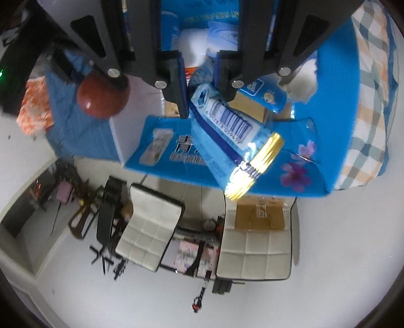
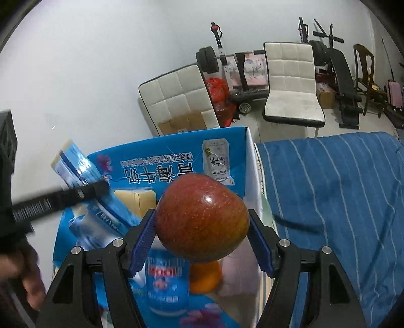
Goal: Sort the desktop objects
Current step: 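Lower the snack bag and apple into the blue box with both tools, release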
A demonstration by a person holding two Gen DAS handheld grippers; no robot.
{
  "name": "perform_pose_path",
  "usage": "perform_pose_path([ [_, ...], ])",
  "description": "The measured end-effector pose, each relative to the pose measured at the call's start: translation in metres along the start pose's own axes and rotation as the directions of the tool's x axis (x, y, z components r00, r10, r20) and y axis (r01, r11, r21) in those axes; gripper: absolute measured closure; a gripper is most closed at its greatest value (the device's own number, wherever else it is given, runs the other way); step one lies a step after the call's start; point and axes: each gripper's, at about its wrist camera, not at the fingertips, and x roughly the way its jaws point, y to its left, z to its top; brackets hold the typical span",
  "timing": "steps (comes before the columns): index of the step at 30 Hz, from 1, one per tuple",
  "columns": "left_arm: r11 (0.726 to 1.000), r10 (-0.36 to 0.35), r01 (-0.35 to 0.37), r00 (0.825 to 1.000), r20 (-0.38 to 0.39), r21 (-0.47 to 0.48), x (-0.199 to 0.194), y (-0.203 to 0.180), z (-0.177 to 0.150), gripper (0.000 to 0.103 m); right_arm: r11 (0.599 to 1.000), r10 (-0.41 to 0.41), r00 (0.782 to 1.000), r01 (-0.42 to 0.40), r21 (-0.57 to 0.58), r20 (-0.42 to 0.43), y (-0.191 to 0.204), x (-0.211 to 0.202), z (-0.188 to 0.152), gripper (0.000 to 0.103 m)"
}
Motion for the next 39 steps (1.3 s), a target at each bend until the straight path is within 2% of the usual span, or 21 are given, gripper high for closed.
perform_pose_path([
  [5,0.997,0.037,-0.036,0.999,-0.012,0.064,0.021,0.004,-0.008,0.084,1.0,-0.009,0.999,0.008,-0.022,-0.042,0.006,0.027,0.007,0.032],
  [6,0.995,0.064,-0.063,0.998,-0.005,0.077,0.025,0.009,-0.012,0.083,0.999,-0.015,0.999,0.013,-0.033,-0.05,0.008,0.031,0.006,0.032],
  [9,0.996,0.076,-0.073,0.996,-0.048,0.06,0.039,0.025,-0.02,0.083,0.997,-0.032,0.997,0.027,-0.075,-0.068,0.012,0.043,0.002,0.032],
  [13,0.987,0.102,-0.097,0.994,-0.026,0.127,0.041,0.02,-0.03,0.083,0.996,-0.039,0.995,0.031,-0.087,-0.093,0.012,0.052,0.0,0.032],
  [29,0.989,0.105,-0.101,0.994,-0.036,0.107,0.043,0.015,-0.036,0.083,0.994,-0.031,0.994,0.02,-0.111,-0.101,0.014,0.058,-0.001,0.031],
  [31,0.989,0.108,-0.103,0.993,-0.038,0.107,0.043,0.014,-0.037,0.082,0.993,-0.046,0.994,0.035,-0.109,-0.098,0.014,0.057,0.0,0.027],
  [32,0.988,0.11,-0.106,0.993,-0.039,0.109,0.043,0.014,-0.036,0.078,0.994,-0.04,0.994,0.029,-0.105,-0.102,0.013,0.057,0.0,0.027],
  [34,0.989,0.1,-0.095,0.994,-0.039,0.11,0.041,0.011,-0.039,0.062,0.995,-0.037,0.994,0.027,-0.101,-0.103,0.013,0.056,0.0,0.027],
  [36,0.985,0.118,-0.115,0.993,-0.018,0.125,0.034,0.005,-0.041,0.045,0.996,-0.041,0.993,0.032,-0.083,-0.114,0.011,0.055,0.0,0.027],
  [38,0.983,0.135,-0.134,0.991,-0.002,0.125,0.027,0.001,-0.043,0.033,0.997,-0.042,0.993,0.035,-0.065,-0.112,0.007,0.049,0.001,0.027],
  [39,0.984,0.132,-0.132,0.991,0.004,0.117,0.022,0.001,-0.043,0.031,0.998,-0.038,0.994,0.032,-0.06,-0.102,0.007,0.044,0.0,0.027],
])
